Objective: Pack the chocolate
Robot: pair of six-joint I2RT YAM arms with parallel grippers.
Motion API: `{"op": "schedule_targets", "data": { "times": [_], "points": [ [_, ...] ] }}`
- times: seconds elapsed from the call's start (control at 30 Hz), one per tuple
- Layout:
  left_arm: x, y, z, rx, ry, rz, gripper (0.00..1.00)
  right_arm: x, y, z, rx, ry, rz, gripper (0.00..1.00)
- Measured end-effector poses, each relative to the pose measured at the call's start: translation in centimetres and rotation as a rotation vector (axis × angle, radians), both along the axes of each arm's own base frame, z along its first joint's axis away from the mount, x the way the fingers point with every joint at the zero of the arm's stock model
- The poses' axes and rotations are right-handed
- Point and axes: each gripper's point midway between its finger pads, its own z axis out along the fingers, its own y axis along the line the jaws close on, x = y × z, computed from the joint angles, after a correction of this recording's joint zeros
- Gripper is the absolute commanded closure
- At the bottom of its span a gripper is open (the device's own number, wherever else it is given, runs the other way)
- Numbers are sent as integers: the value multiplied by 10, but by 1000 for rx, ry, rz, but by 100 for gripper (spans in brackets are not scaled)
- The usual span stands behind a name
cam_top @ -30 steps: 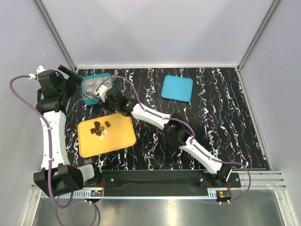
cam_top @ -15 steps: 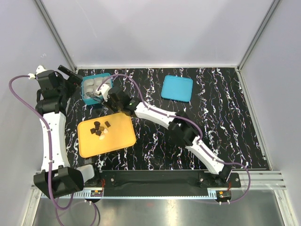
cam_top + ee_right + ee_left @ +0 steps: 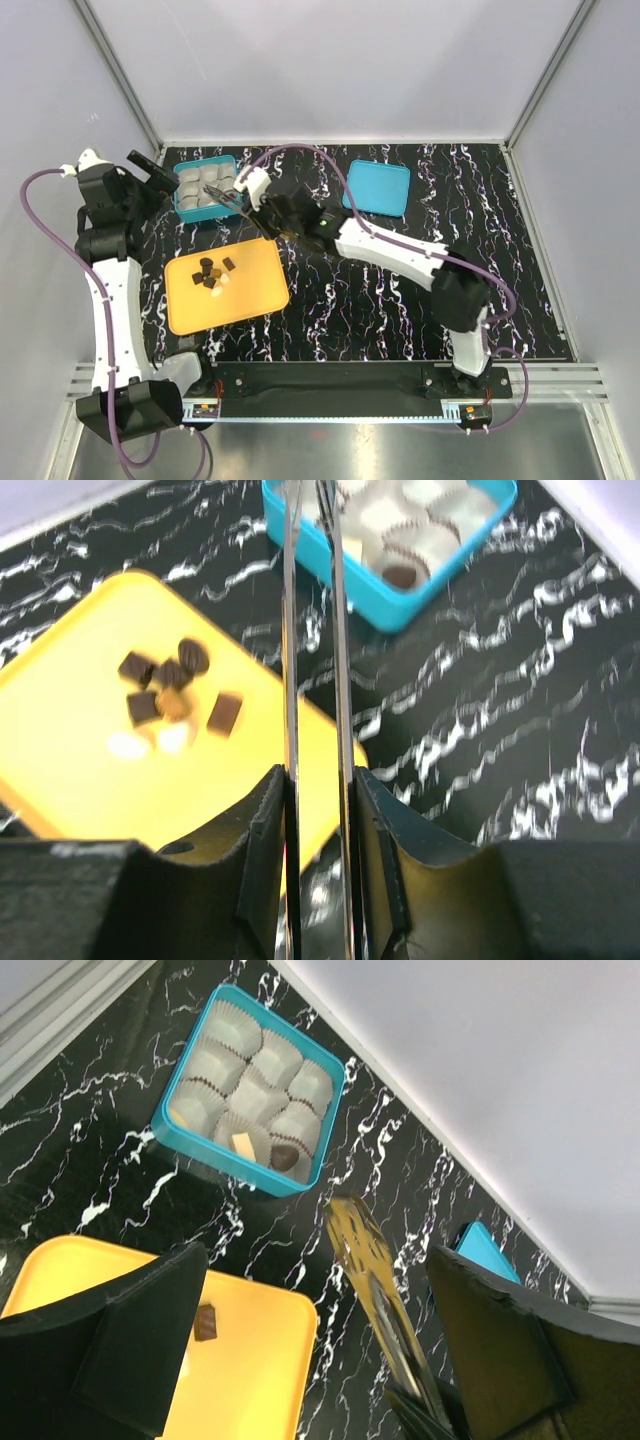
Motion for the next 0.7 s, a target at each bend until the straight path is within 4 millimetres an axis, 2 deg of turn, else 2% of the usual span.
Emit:
{"op": "schedule_targets", "data": {
  "times": [0.13,0.23,0.53,0.7],
  "points": [
    [-6,-8,-13,7,28,-52,1,-26,-26,-5,-27,34,-17,61],
    [-9,-14,-29,7,82,-107,1,-45,-37,-20,-71,63,-17,59],
    [-22,-39,-83,-34,210,-274,1,-99,-43,-71,-200,156,-31,54],
    [-30,-51,-103,-60,254,-326,1,-116,-43,-81,-224,173,-37,53]
  ]
}}
